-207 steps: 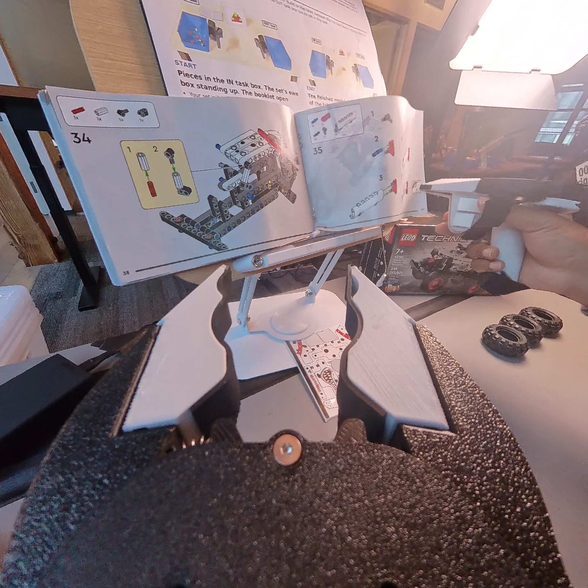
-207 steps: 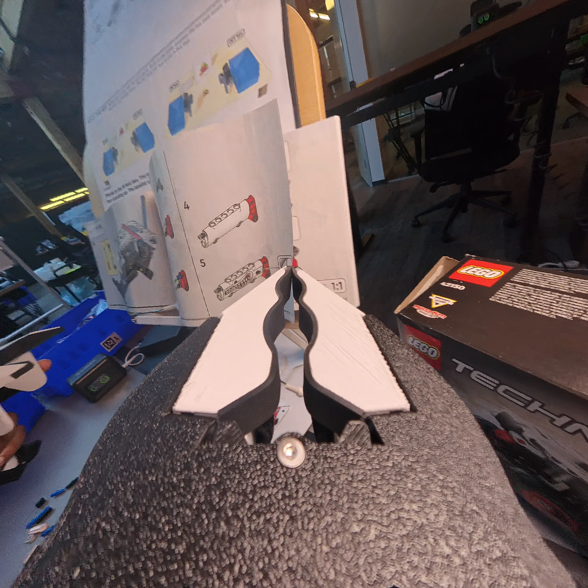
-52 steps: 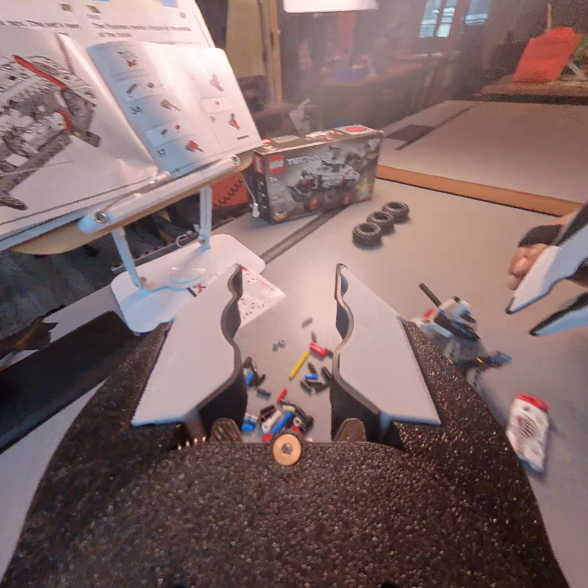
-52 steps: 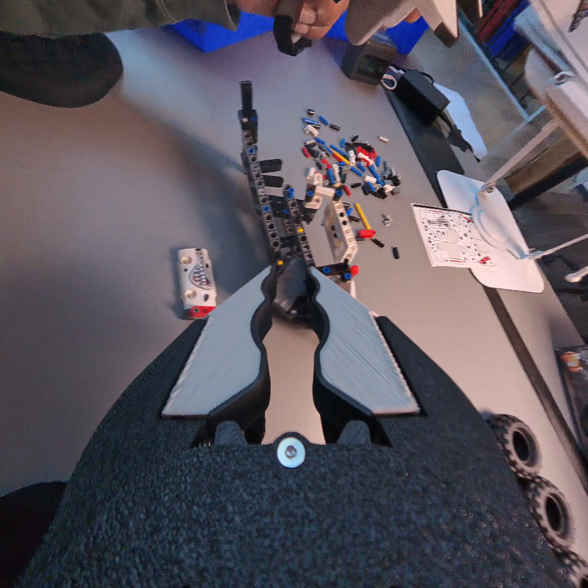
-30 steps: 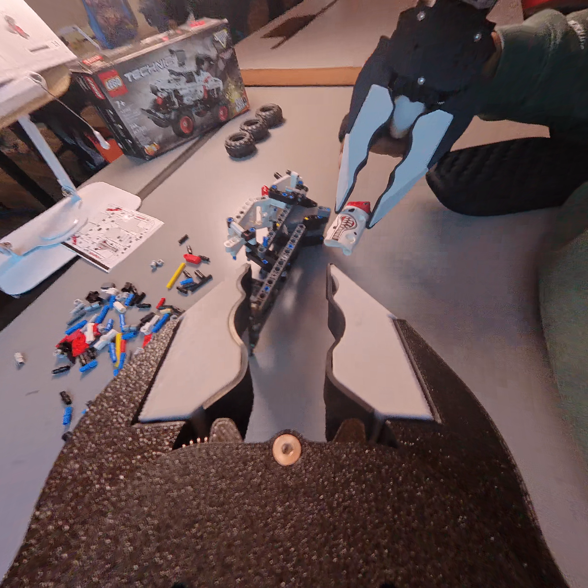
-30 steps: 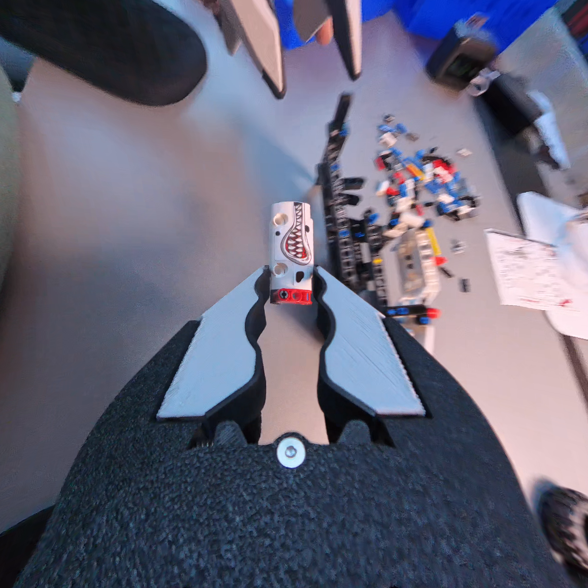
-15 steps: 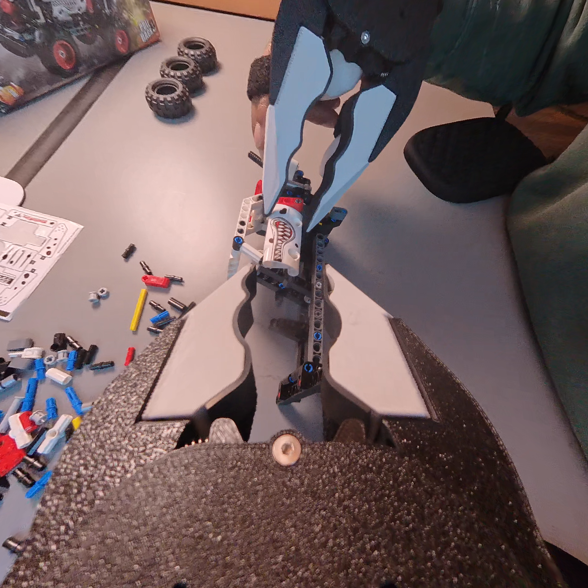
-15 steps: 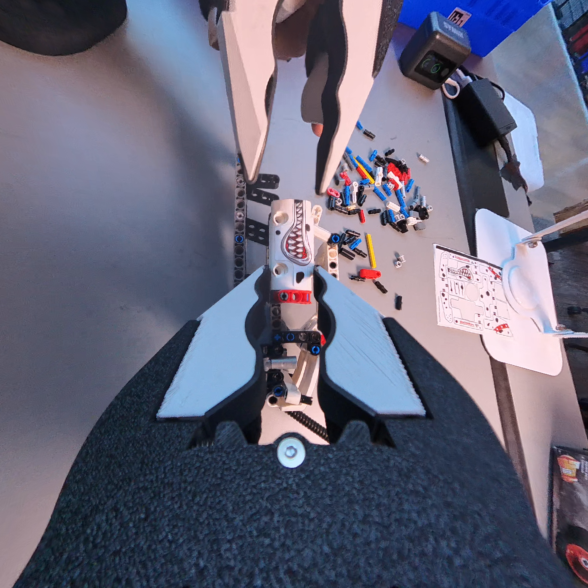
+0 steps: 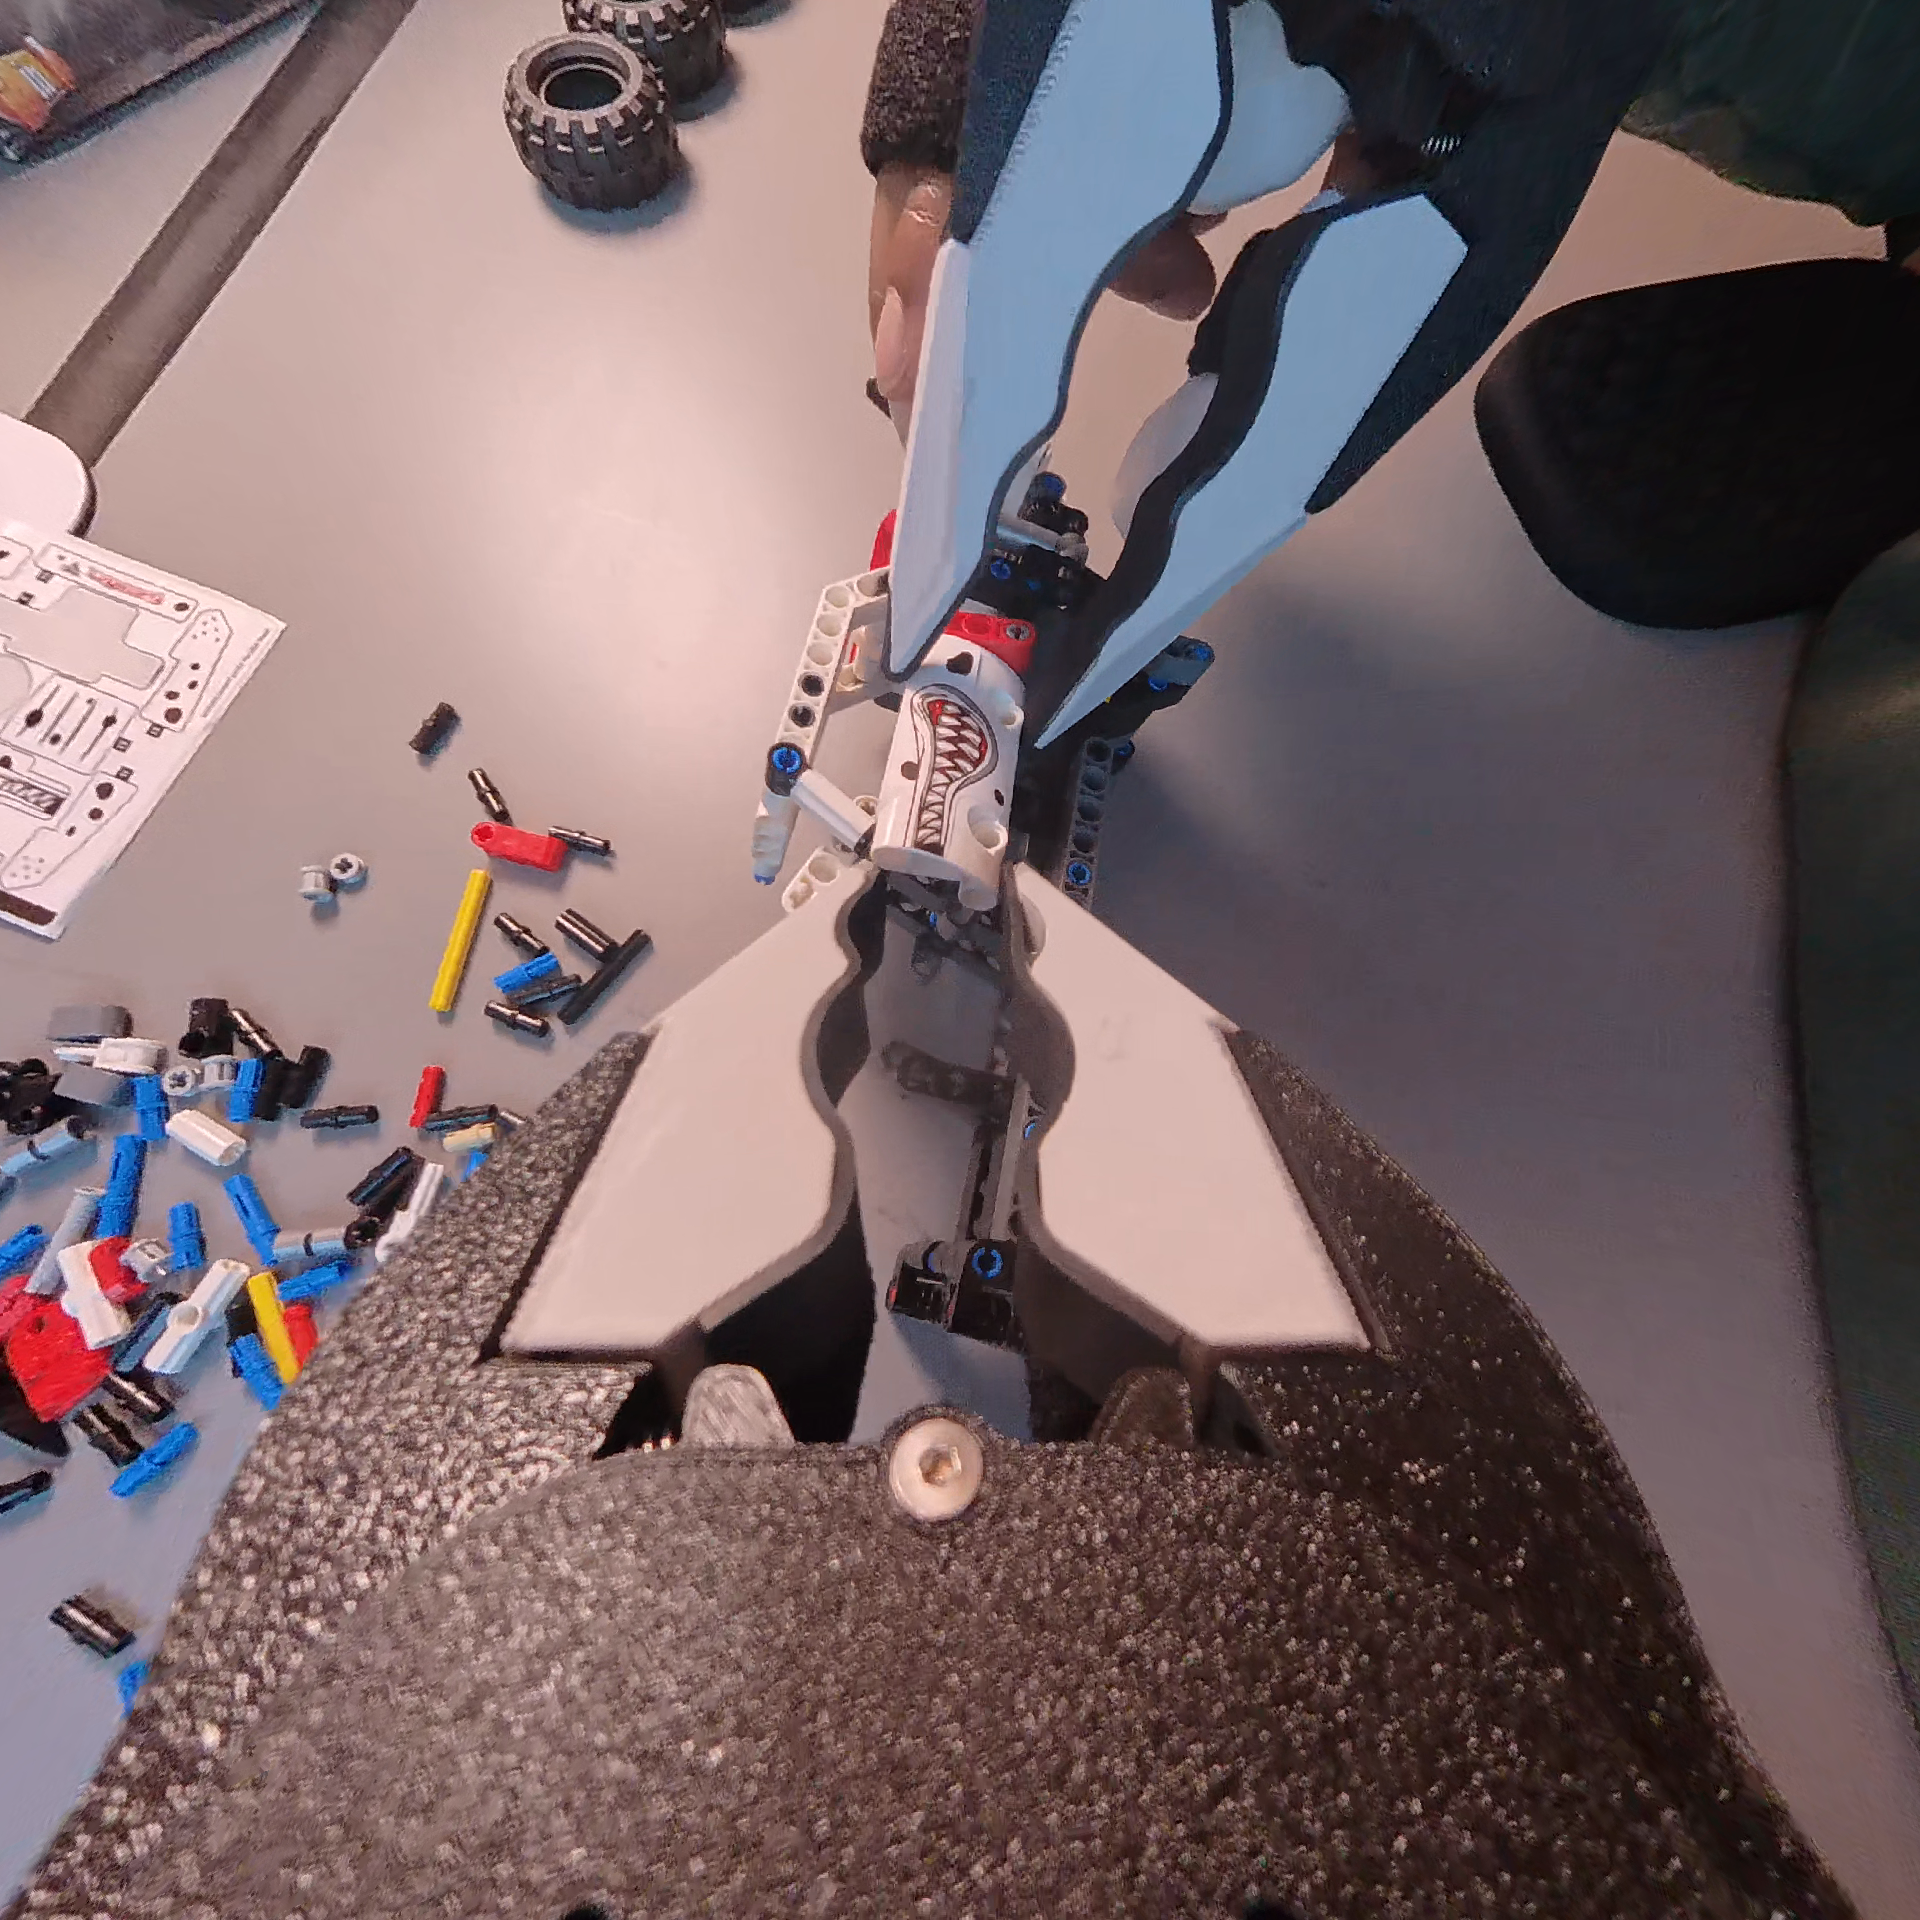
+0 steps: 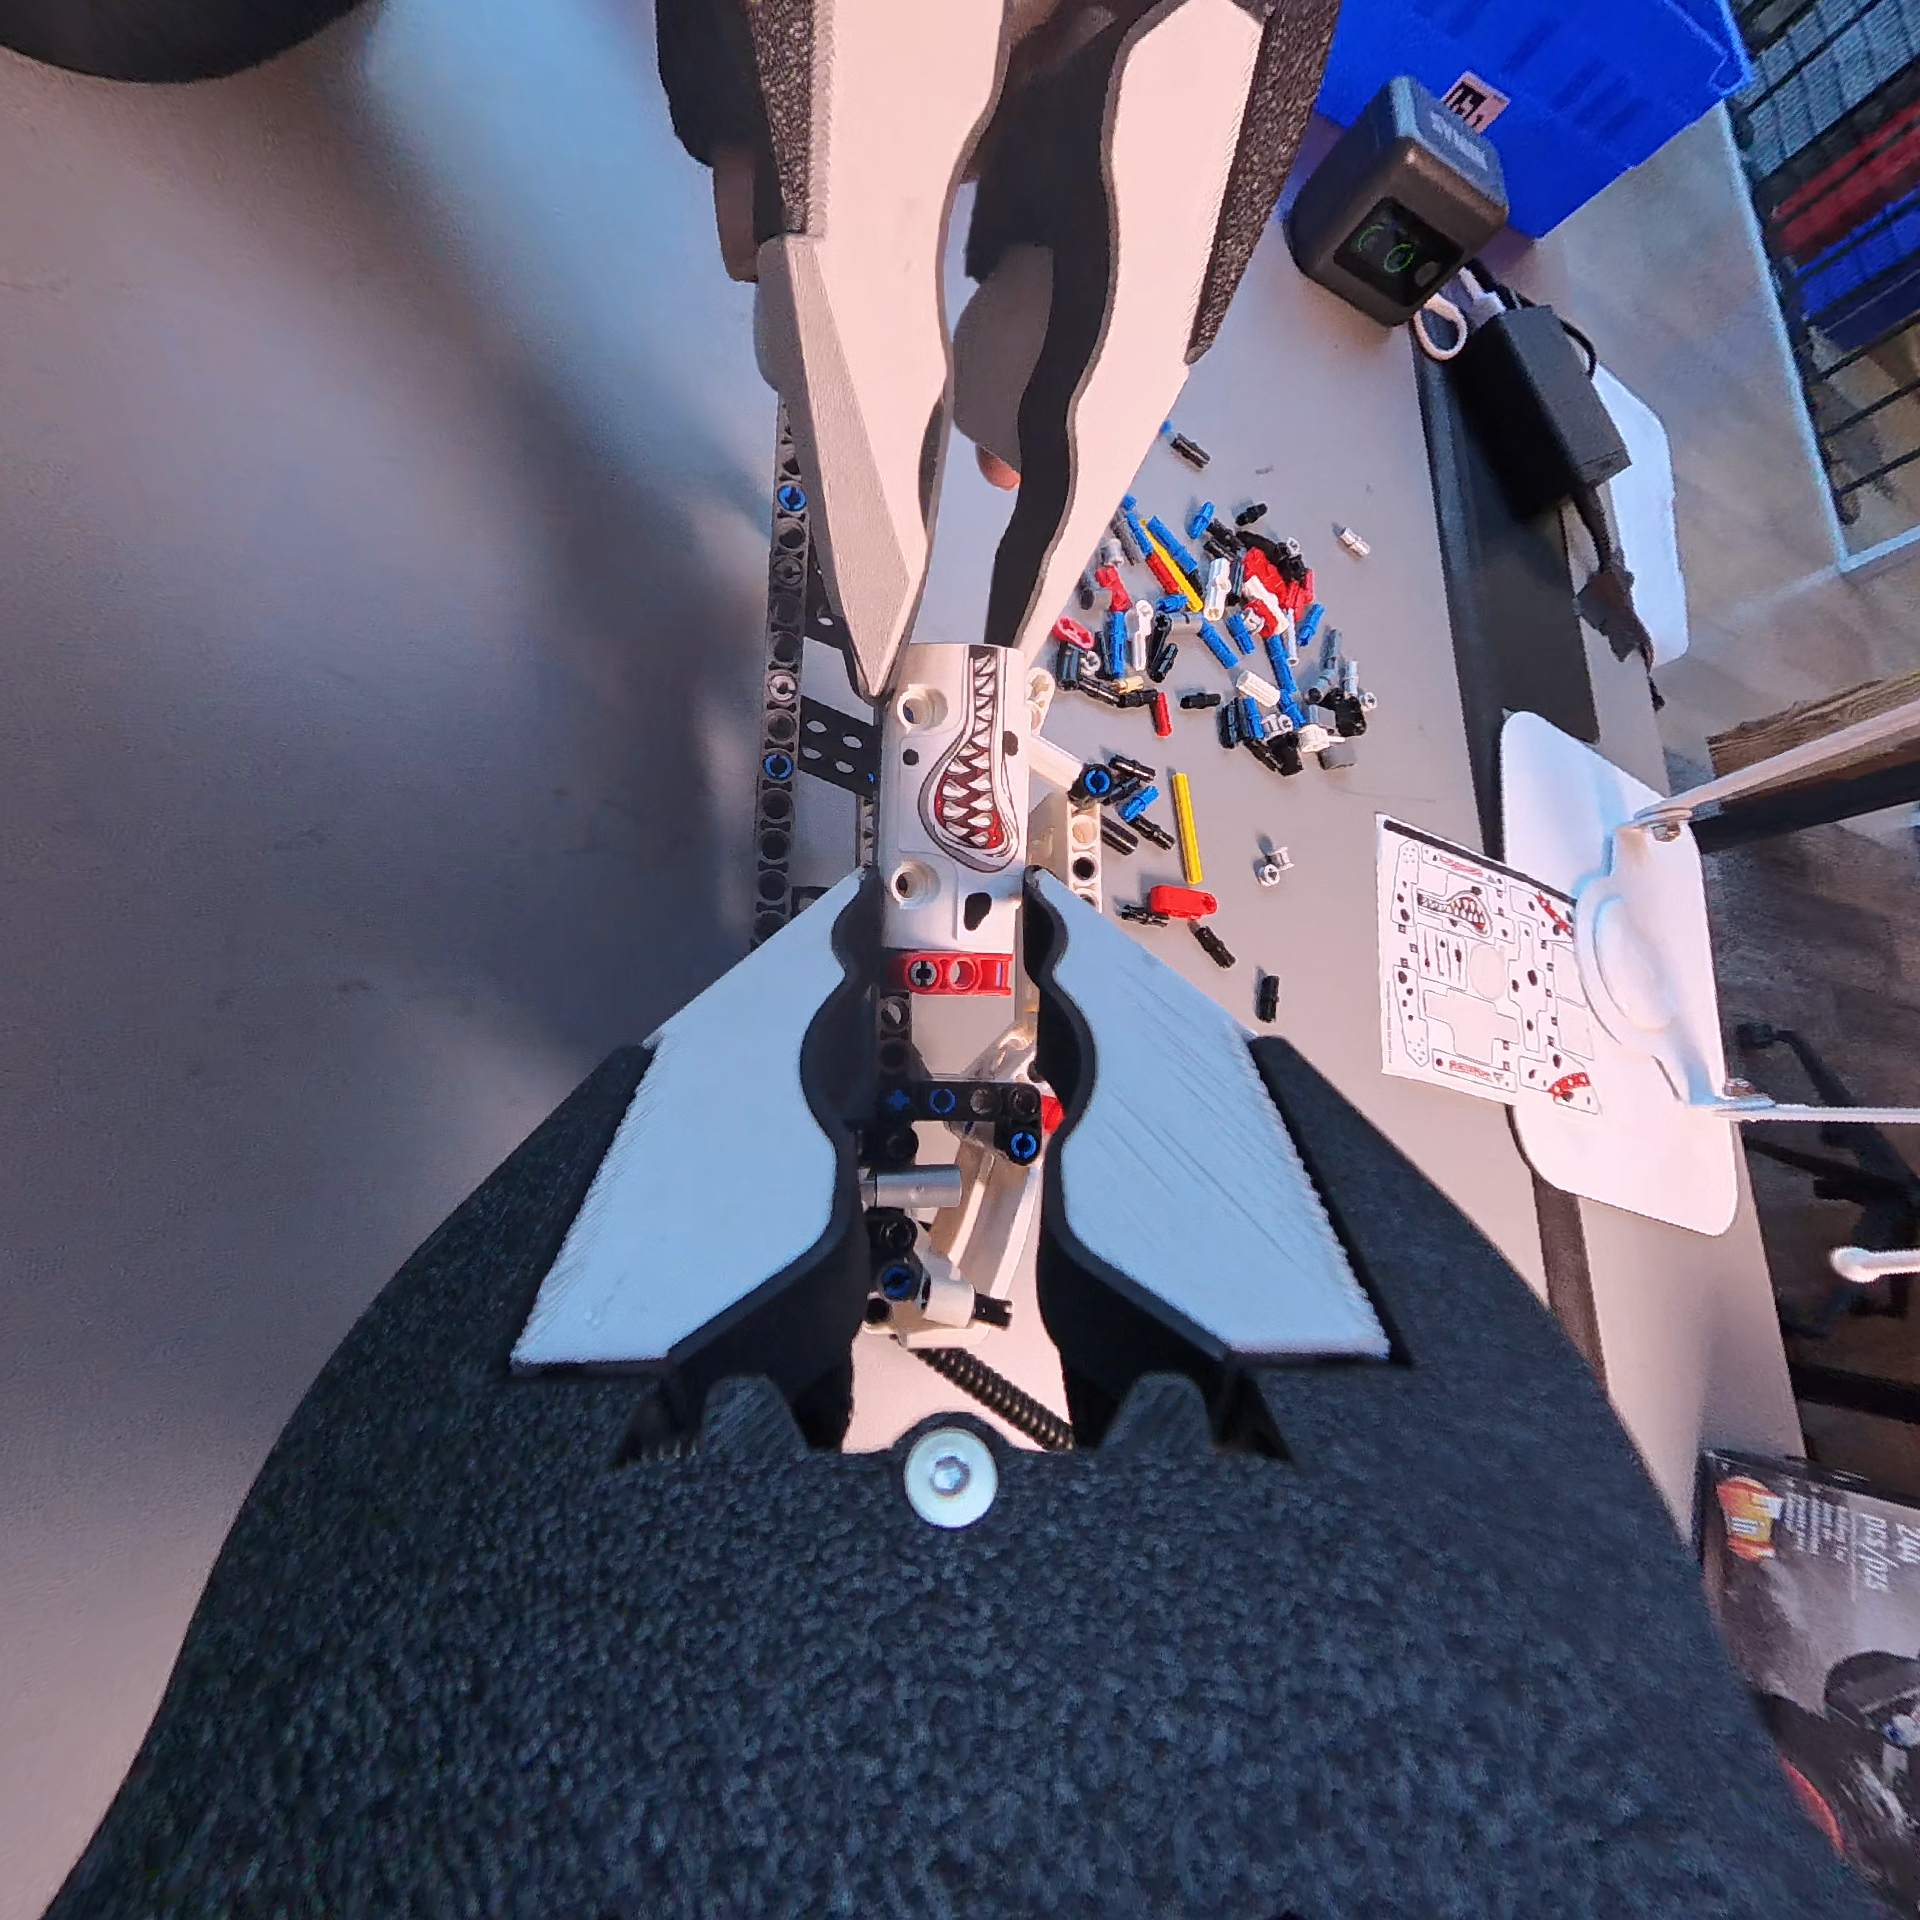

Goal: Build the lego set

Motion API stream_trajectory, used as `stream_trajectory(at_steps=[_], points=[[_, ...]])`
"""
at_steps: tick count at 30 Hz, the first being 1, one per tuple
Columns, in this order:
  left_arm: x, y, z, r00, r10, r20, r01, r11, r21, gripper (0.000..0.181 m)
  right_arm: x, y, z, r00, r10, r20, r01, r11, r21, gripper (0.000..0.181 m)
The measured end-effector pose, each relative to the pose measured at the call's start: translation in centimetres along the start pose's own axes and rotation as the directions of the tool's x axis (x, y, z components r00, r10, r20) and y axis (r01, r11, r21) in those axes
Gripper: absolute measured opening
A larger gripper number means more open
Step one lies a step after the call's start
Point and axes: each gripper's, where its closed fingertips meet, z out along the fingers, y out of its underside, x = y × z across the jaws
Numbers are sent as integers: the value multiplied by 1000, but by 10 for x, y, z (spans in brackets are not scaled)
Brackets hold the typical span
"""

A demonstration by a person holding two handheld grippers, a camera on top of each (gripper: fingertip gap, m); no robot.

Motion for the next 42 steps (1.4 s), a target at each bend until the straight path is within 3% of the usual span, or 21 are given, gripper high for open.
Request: stream_trajectory(at_steps=[6,13,17,20,25,35,42], points=[[1,1,-1,998,-56,2,56,998,9,8,-5,-1,-2,999,31,19,-32,999,42,29],[3,1,0,995,-97,-22,98,995,12,8,-5,-2,1,996,41,81,-42,999,18,31],[5,2,-2,997,-73,-7,73,997,11,7,-5,-3,5,987,105,125,-105,994,-7,43],[7,4,-3,998,-69,-1,69,998,13,7,-3,-6,7,989,87,123,-87,996,-5,29],[11,4,-5,994,-101,-35,102,994,32,8,-5,-8,6,992,35,121,-34,999,-13,27],[7,-3,-23,991,-128,-34,130,988,84,37,-7,-12,1,991,0,135,2,1000,-13,28],[9,4,-34,986,-154,-63,161,979,126,70,-8,-8,6,991,-3,135,7,1000,-25,28]])
